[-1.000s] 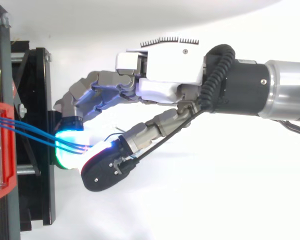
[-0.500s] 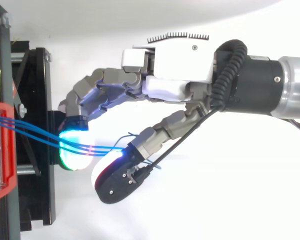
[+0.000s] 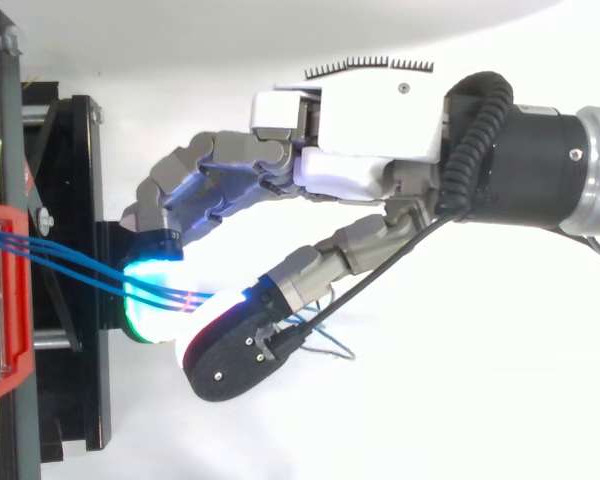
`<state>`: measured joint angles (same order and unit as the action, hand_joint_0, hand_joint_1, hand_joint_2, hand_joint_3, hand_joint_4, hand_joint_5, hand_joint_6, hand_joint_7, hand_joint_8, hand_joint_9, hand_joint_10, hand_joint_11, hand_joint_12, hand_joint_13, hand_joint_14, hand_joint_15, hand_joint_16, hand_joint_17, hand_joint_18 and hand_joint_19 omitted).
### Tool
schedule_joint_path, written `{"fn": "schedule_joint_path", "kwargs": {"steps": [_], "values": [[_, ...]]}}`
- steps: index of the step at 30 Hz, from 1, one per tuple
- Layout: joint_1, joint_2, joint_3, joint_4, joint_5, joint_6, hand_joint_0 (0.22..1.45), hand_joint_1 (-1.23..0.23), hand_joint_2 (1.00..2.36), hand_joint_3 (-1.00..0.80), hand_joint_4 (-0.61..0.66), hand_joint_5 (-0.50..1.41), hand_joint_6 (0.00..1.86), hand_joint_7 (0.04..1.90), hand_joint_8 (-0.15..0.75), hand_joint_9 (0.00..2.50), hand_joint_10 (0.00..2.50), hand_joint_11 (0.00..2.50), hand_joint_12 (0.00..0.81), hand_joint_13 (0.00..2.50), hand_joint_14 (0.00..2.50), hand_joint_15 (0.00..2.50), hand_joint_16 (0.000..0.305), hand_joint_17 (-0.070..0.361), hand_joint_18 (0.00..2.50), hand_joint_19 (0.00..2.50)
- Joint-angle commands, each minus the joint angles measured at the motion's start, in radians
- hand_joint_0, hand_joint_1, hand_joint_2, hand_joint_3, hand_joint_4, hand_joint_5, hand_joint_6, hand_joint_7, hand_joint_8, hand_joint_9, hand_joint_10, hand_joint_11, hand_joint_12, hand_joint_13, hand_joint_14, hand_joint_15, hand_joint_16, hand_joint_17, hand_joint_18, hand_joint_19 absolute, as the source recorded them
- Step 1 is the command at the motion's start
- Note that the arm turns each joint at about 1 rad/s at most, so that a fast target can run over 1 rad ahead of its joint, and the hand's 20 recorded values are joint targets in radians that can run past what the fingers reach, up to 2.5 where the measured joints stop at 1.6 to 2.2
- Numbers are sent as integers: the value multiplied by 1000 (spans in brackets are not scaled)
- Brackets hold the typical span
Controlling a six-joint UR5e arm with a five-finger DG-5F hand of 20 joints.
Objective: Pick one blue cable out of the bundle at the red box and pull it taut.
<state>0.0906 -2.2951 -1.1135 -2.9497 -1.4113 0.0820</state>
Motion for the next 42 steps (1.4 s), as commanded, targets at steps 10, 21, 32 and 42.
{"fn": "schedule_joint_path", "kwargs": {"steps": [10,21,32,42], "values": [[3,6,1,0,2,-5,767,-965,1000,-500,67,-172,914,1059,306,602,12,366,339,362,3,90,54,122,224,0],[6,8,1,-3,3,-5,529,-752,1000,-500,144,-150,899,1033,340,682,11,389,352,397,5,144,56,126,220,92],[9,6,1,-3,5,-5,665,-838,1012,-322,84,-144,913,1132,335,701,10,404,337,436,6,158,53,118,272,108],[9,8,7,-3,5,-5,713,-1004,1000,-500,106,-156,914,1080,308,684,11,426,335,449,6,137,53,118,344,78]]}}
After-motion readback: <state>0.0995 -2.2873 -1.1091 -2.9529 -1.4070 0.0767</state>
